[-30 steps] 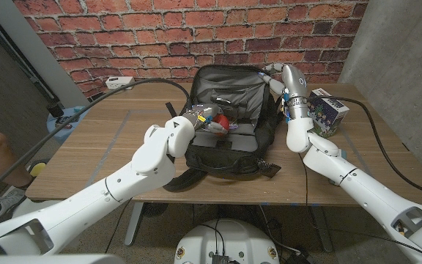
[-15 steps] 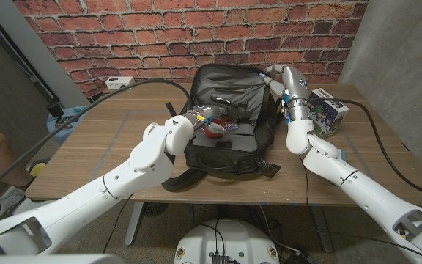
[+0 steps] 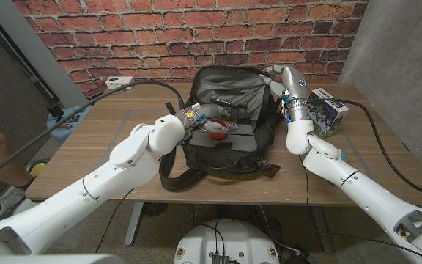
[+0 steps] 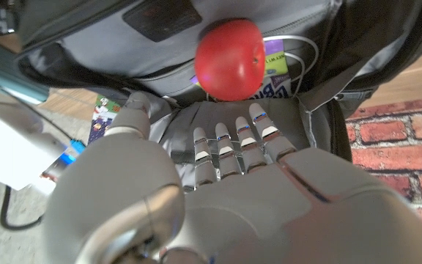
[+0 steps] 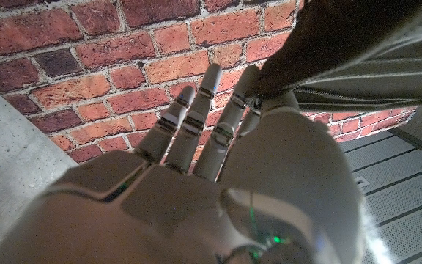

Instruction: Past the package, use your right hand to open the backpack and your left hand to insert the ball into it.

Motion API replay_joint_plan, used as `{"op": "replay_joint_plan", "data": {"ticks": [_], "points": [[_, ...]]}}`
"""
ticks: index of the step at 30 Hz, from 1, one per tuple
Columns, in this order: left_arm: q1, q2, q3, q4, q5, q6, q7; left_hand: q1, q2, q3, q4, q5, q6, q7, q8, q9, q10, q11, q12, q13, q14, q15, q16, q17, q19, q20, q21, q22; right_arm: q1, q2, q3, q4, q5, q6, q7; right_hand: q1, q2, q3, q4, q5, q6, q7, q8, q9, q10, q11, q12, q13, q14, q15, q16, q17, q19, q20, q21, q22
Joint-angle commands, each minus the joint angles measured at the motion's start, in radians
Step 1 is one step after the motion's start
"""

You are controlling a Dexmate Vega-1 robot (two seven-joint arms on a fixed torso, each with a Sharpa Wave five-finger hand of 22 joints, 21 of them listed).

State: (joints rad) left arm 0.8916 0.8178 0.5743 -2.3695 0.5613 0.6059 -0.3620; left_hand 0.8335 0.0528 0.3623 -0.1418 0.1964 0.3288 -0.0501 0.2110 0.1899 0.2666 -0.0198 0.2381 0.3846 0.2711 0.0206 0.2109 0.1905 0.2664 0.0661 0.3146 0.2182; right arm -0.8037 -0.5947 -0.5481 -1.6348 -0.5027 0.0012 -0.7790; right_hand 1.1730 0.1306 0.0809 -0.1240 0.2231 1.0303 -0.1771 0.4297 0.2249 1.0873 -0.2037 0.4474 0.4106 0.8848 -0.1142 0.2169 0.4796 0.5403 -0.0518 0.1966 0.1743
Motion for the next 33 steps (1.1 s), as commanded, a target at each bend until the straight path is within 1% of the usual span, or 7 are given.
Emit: {"op": "replay_joint_plan", "data": {"ticks": [1,10,19,24,31,32,33], "points": [[0.065,0.088,-0.120,-0.052,-0.295,-0.045,0.082,-0.005,0.003,0.006,0.000,0.004,0.012,0.002,0.006,0.002,0.011,-0.002,0.004,-0.001,0.008,-0.003,0.006,0.004,0.002,-0.006,0.006,-0.001,0.005,0.001,-0.008,-0.016,-0.012,-0.012,0.009,0.007,0.013,-0.005,0.001,0.003,0.008,-0.011,0.004,0.006,0.007,0.000,-0.003,0.002,-0.001,-0.125,-0.002,0.004,-0.006,-0.082,0.004,0.002],[0.095,0.153,-0.163,-0.083,-0.416,-0.053,0.149,-0.010,0.004,0.006,0.002,0.005,0.015,0.004,0.005,0.002,0.016,-0.003,0.004,-0.005,0.009,-0.004,0.005,0.004,0.000,-0.007,0.006,-0.002,0.000,-0.002,-0.009,-0.032,-0.022,-0.025,0.014,0.007,0.014,-0.005,0.002,0.003,0.007,-0.012,0.003,0.006,0.007,0.000,-0.003,0.002,-0.003,-0.125,-0.003,0.003,-0.007,-0.082,0.003,0.002],[0.166,0.209,-0.267,-0.116,-0.590,-0.066,0.206,-0.012,0.011,0.009,0.003,0.006,0.024,0.014,0.006,0.001,0.024,-0.002,0.005,-0.009,0.017,-0.010,0.007,0.006,0.003,-0.007,0.007,-0.003,-0.002,-0.003,-0.009,-0.043,-0.024,-0.033,0.025,0.007,0.014,-0.006,0.002,0.003,0.007,-0.011,0.003,0.006,0.007,0.000,-0.003,0.003,-0.004,-0.125,-0.002,0.004,-0.006,-0.081,0.004,0.002],[0.205,0.253,-0.312,-0.142,-0.648,-0.052,0.243,-0.015,0.014,0.010,0.004,0.007,0.034,0.022,0.007,0.001,0.033,-0.001,0.006,-0.012,0.022,-0.009,0.008,0.007,0.004,-0.007,0.007,-0.003,0.004,0.000,-0.012,-0.036,-0.024,-0.033,0.029,0.007,0.014,-0.006,0.002,0.003,0.007,-0.012,0.003,0.006,0.007,0.000,-0.003,0.003,-0.005,-0.124,-0.002,0.005,-0.006,-0.081,0.004,0.002],[0.291,0.305,-0.416,-0.175,-0.736,-0.029,0.297,-0.019,0.019,0.013,0.004,0.009,0.075,0.032,0.018,0.002,0.046,0.001,0.008,-0.019,0.030,-0.007,0.008,0.007,0.006,-0.008,0.009,-0.004,0.011,0.005,-0.016,-0.032,-0.027,-0.042,0.032,0.006,0.014,-0.006,0.003,0.003,0.005,-0.013,0.002,0.007,0.005,0.000,-0.004,0.004,-0.005,-0.124,-0.002,0.005,-0.008,-0.081,0.004,0.002],[0.290,0.309,-0.415,-0.175,-0.742,-0.030,0.302,-0.019,0.019,0.013,0.004,0.009,0.077,0.035,0.019,0.003,0.048,0.000,0.008,-0.019,0.030,-0.007,0.008,0.007,0.007,-0.007,0.009,-0.004,0.011,0.005,-0.016,-0.032,-0.027,-0.042,0.032,0.006,0.014,-0.006,0.002,0.003,0.005,-0.013,0.002,0.007,0.004,0.000,-0.005,0.004,-0.005,-0.125,-0.002,0.005,-0.007,-0.081,0.004,0.002],[0.319,0.316,-0.451,-0.180,-0.760,-0.028,0.308,-0.020,0.021,0.014,0.004,0.010,0.084,0.038,0.021,0.003,0.050,-0.001,0.009,-0.020,0.034,-0.009,0.009,0.007,0.007,-0.007,0.009,-0.005,0.011,0.006,-0.017,-0.033,-0.027,-0.045,0.032,0.007,0.014,-0.007,0.002,0.003,0.006,-0.013,0.002,0.007,0.004,0.000,-0.005,0.005,-0.005,-0.125,-0.002,0.005,-0.007,-0.081,0.004,0.002]]}}
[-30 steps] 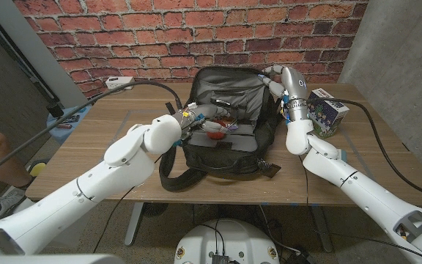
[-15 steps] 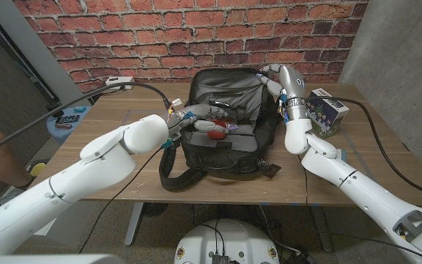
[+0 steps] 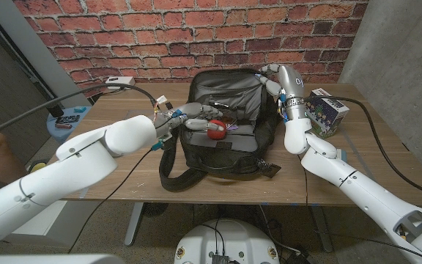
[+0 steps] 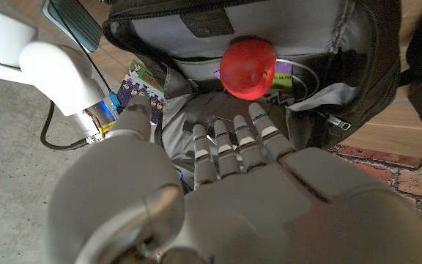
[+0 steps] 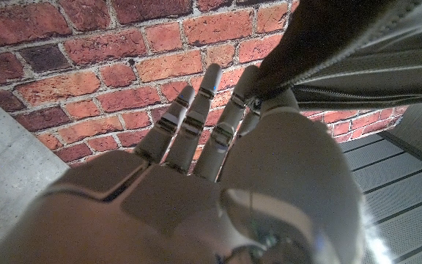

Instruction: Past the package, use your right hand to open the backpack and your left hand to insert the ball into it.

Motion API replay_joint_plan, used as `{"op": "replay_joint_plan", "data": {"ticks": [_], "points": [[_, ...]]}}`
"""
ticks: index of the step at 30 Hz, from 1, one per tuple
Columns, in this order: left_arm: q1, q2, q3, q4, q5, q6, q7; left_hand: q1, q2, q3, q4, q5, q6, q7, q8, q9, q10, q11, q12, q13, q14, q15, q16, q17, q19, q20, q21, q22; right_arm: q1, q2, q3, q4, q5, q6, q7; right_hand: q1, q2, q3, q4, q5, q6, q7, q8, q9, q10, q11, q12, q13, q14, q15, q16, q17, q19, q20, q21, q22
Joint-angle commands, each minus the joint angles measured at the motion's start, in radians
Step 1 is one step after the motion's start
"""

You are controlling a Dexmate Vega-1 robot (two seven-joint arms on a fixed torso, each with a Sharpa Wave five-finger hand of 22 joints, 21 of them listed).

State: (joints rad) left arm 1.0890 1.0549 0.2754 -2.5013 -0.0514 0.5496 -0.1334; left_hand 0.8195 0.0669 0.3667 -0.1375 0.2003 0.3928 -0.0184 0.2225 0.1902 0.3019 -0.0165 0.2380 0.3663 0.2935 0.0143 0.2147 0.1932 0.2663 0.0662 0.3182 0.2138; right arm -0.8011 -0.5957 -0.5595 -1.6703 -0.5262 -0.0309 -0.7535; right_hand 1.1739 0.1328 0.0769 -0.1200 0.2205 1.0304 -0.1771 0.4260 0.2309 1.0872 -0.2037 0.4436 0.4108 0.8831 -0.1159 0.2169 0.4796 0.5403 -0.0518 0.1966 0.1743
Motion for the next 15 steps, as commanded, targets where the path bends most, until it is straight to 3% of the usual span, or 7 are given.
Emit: {"op": "replay_joint_plan", "data": {"ticks": [1,9,15], "points": [[0.135,0.083,-0.169,-0.050,-0.160,0.029,0.083,-0.006,0.006,0.010,-0.001,0.006,0.030,0.010,0.012,0.003,0.016,-0.005,0.008,-0.003,0.013,-0.002,0.005,0.004,0.007,-0.008,0.005,0.000,0.009,0.008,-0.006,0.002,-0.004,-0.015,0.007,0.005,0.012,-0.002,-0.002,0.006,0.005,-0.013,0.006,0.001,0.004,0.000,-0.001,0.004,-0.004,-0.123,-0.002,0.005,-0.006,-0.080,0.004,0.002],[0.268,0.102,-0.329,-0.074,-0.221,0.034,0.093,-0.010,0.012,0.012,0.001,0.008,0.032,0.012,0.009,0.004,0.026,-0.004,0.010,-0.007,0.020,-0.006,0.006,0.005,0.011,-0.010,0.007,-0.001,0.009,0.013,-0.011,-0.001,-0.008,-0.025,0.005,0.005,0.012,-0.003,-0.001,0.006,0.006,-0.015,0.005,0.001,0.006,0.000,-0.001,0.004,-0.005,-0.123,-0.002,0.004,-0.007,-0.079,0.004,0.002],[0.357,0.079,-0.436,-0.098,-0.231,0.058,0.076,-0.012,0.014,0.013,0.001,0.009,0.032,0.013,0.007,0.005,0.032,-0.005,0.012,-0.009,0.023,-0.007,0.006,0.006,0.010,-0.010,0.007,-0.001,0.006,0.011,-0.013,-0.012,-0.013,-0.034,0.006,0.006,0.012,-0.003,-0.002,0.006,0.007,-0.014,0.006,0.001,0.005,0.000,-0.002,0.004,-0.004,-0.123,-0.002,0.005,-0.007,-0.078,0.004,0.002]]}}
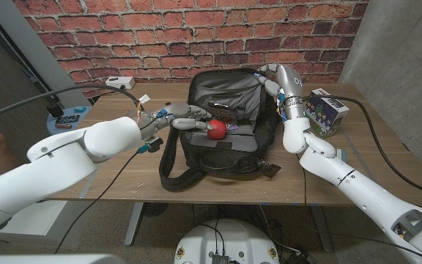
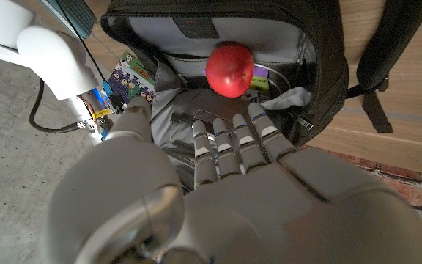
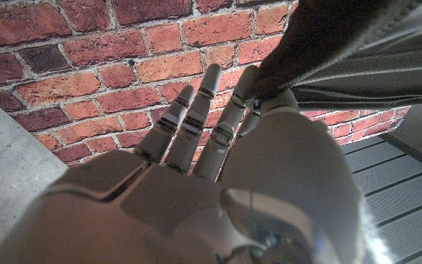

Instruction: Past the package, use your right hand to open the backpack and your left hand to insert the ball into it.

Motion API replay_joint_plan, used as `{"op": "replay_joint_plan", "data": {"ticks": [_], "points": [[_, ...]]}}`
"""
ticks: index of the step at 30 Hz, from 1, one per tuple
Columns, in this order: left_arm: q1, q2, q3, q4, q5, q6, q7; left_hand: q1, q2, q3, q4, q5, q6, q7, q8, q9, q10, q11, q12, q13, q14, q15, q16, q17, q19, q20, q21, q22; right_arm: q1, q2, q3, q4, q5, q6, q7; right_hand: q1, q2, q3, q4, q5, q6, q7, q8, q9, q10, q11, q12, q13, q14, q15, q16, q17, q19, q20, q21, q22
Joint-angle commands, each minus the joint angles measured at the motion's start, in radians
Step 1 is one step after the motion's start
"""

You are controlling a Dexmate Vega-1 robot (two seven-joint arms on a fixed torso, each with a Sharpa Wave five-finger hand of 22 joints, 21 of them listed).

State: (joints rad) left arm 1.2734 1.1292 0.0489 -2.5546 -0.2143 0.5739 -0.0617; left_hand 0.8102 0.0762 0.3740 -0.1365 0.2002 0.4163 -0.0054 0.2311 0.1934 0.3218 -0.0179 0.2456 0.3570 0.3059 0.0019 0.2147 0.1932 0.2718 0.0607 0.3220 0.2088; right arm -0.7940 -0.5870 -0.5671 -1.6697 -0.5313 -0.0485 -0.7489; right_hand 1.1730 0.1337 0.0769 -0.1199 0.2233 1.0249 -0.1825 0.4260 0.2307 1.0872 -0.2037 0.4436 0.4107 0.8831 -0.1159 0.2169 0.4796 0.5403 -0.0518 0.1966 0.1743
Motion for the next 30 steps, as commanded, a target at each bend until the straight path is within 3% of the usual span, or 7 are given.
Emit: {"op": "replay_joint_plan", "data": {"ticks": [1,7,15,30], "points": [[0.187,-0.002,-0.224,-0.050,-0.060,0.039,0.008,-0.004,0.007,0.007,0.001,0.009,0.008,0.000,-0.002,0.001,0.014,-0.004,0.004,0.000,0.011,0.005,0.006,0.006,0.005,-0.004,0.003,0.004,-0.002,0.003,-0.004,-0.014,-0.006,-0.016,0.001,0.007,0.011,-0.003,-0.002,0.003,0.012,-0.010,0.006,0.001,0.005,0.000,-0.002,0.005,-0.004,-0.124,-0.001,0.005,-0.007,-0.077,0.004,0.002],[0.269,-0.050,-0.321,-0.073,-0.033,0.060,-0.023,-0.006,0.008,0.007,0.001,0.009,0.008,0.002,-0.004,0.002,0.011,0.000,0.002,-0.002,0.011,0.007,0.005,0.006,0.004,-0.003,0.003,0.003,-0.002,0.003,-0.009,-0.025,-0.013,-0.025,0.008,0.007,0.011,-0.003,-0.002,0.003,0.011,-0.009,0.005,0.001,0.004,0.000,-0.002,0.005,-0.005,-0.123,-0.002,0.004,-0.009,-0.076,0.004,0.002],[0.349,-0.125,-0.388,-0.099,0.051,0.095,-0.016,-0.011,0.011,0.008,0.003,0.010,0.009,0.004,-0.005,0.002,0.012,0.004,0.001,-0.004,0.010,0.010,0.004,0.007,0.002,-0.001,0.003,0.003,0.000,0.000,-0.016,-0.041,-0.021,-0.039,0.029,0.006,0.010,-0.004,-0.002,0.003,0.012,-0.010,0.005,0.001,0.005,0.000,-0.002,0.006,-0.008,-0.123,-0.003,0.004,-0.009,-0.074,0.004,0.002],[0.364,-0.181,-0.405,-0.082,0.142,0.124,-0.039,-0.014,0.015,0.011,0.001,0.012,0.010,0.007,-0.009,0.003,0.018,0.004,0.001,-0.008,0.014,0.011,0.003,0.007,0.008,-0.001,0.006,0.003,-0.010,-0.007,-0.014,-0.071,-0.024,-0.076,0.063,0.006,0.011,-0.004,-0.001,0.003,0.008,-0.012,0.004,0.002,0.002,0.001,-0.005,0.006,-0.013,-0.123,-0.004,0.003,-0.010,-0.073,0.004,0.002]]}}
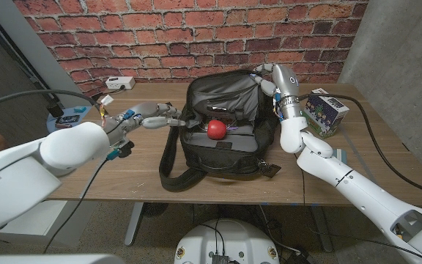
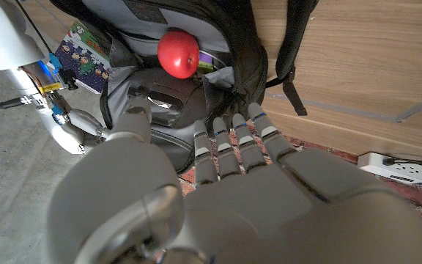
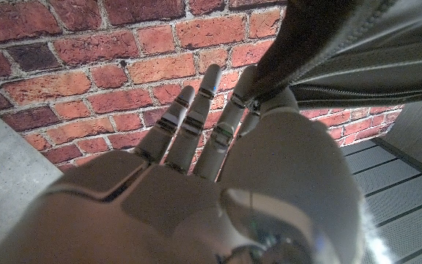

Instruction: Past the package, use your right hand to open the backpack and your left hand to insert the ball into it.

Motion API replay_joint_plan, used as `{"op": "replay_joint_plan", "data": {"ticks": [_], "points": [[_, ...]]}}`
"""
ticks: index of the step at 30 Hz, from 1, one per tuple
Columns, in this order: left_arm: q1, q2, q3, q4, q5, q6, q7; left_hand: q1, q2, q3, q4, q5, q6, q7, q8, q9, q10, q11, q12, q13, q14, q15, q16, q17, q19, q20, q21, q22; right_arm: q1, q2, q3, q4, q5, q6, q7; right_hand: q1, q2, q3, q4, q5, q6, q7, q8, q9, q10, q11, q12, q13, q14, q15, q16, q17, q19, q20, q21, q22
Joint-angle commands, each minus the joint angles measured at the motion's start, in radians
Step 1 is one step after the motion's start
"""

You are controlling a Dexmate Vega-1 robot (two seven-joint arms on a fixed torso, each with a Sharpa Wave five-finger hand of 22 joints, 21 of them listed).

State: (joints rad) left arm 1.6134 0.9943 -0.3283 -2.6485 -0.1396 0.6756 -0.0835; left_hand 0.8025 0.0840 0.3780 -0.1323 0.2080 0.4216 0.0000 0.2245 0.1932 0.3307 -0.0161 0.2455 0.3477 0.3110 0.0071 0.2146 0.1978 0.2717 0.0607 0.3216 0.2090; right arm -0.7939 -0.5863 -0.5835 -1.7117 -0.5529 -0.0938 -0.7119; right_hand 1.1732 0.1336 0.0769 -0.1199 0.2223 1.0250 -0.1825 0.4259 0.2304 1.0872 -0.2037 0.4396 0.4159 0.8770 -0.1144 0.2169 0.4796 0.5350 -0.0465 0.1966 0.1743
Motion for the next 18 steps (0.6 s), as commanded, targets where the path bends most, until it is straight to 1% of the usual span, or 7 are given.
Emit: {"op": "replay_joint_plan", "data": {"ticks": [1,4,10,13,15,18], "points": [[0.023,-0.049,-0.027,0.015,0.070,0.023,-0.018,-0.007,0.008,0.007,-0.003,0.004,0.005,0.002,-0.002,0.003,0.010,0.002,0.001,0.001,0.010,0.005,0.003,0.002,0.008,-0.002,0.006,0.002,-0.013,-0.009,0.003,-0.033,-0.002,-0.035,0.028,0.005,0.011,-0.004,-0.001,0.004,0.008,-0.011,0.004,0.002,0.001,0.001,-0.002,0.000,-0.007,-0.124,-0.004,0.003,-0.004,-0.077,0.004,0.002],[0.022,-0.059,-0.029,0.025,0.076,0.018,-0.020,-0.007,0.008,0.008,-0.004,0.004,0.007,0.004,-0.002,0.003,0.012,0.002,0.002,0.000,0.012,0.004,0.003,0.002,0.009,-0.001,0.007,0.002,-0.022,-0.017,0.006,-0.049,-0.004,-0.049,0.038,0.004,0.011,-0.005,0.000,0.004,0.007,-0.012,0.003,0.002,0.000,0.001,-0.002,0.000,-0.009,-0.123,-0.004,0.003,-0.006,-0.078,0.003,0.002],[0.020,-0.081,-0.025,0.042,0.099,0.013,-0.004,-0.007,0.010,0.010,-0.005,0.005,0.011,0.010,-0.003,0.004,0.014,0.002,0.001,-0.002,0.016,0.002,0.003,0.002,0.016,-0.005,0.009,0.002,-0.056,-0.047,0.017,-0.111,-0.013,-0.089,0.072,0.001,0.011,-0.006,0.001,0.004,0.008,-0.010,0.004,0.003,-0.001,0.000,-0.004,-0.001,-0.015,-0.123,-0.007,0.001,-0.008,-0.075,0.003,0.002],[0.015,-0.084,-0.021,0.045,0.105,0.019,-0.002,-0.007,0.012,0.012,-0.005,0.006,0.012,0.011,-0.003,0.004,0.014,0.003,0.001,-0.003,0.016,0.002,0.003,0.002,0.016,-0.005,0.010,0.002,-0.067,-0.054,0.021,-0.129,-0.014,-0.098,0.083,-0.001,0.012,-0.007,0.003,0.004,0.007,-0.012,0.004,0.003,-0.003,0.001,-0.005,-0.002,-0.016,-0.122,-0.007,0.001,-0.008,-0.074,0.003,0.002],[0.008,-0.075,-0.008,0.043,0.119,0.046,0.010,-0.007,0.012,0.012,-0.006,0.006,0.012,0.010,-0.003,0.004,0.015,0.002,0.001,-0.003,0.016,0.002,0.003,0.002,0.016,-0.005,0.010,0.001,-0.080,-0.063,0.025,-0.150,-0.016,-0.109,0.091,-0.001,0.012,-0.006,0.002,0.004,0.007,-0.012,0.004,0.003,-0.004,0.001,-0.006,-0.002,-0.017,-0.123,-0.008,0.000,-0.009,-0.073,0.003,0.002],[-0.001,-0.074,-0.005,0.050,0.117,0.055,0.008,-0.007,0.012,0.012,-0.006,0.006,0.013,0.011,-0.003,0.004,0.016,0.002,0.001,-0.003,0.017,0.002,0.003,0.002,0.016,-0.005,0.010,0.001,-0.092,-0.070,0.031,-0.171,-0.017,-0.116,0.099,0.000,0.012,-0.006,0.002,0.004,0.006,-0.012,0.003,0.003,-0.006,0.001,-0.007,-0.002,-0.018,-0.124,-0.007,0.000,-0.010,-0.073,0.002,0.002]]}}
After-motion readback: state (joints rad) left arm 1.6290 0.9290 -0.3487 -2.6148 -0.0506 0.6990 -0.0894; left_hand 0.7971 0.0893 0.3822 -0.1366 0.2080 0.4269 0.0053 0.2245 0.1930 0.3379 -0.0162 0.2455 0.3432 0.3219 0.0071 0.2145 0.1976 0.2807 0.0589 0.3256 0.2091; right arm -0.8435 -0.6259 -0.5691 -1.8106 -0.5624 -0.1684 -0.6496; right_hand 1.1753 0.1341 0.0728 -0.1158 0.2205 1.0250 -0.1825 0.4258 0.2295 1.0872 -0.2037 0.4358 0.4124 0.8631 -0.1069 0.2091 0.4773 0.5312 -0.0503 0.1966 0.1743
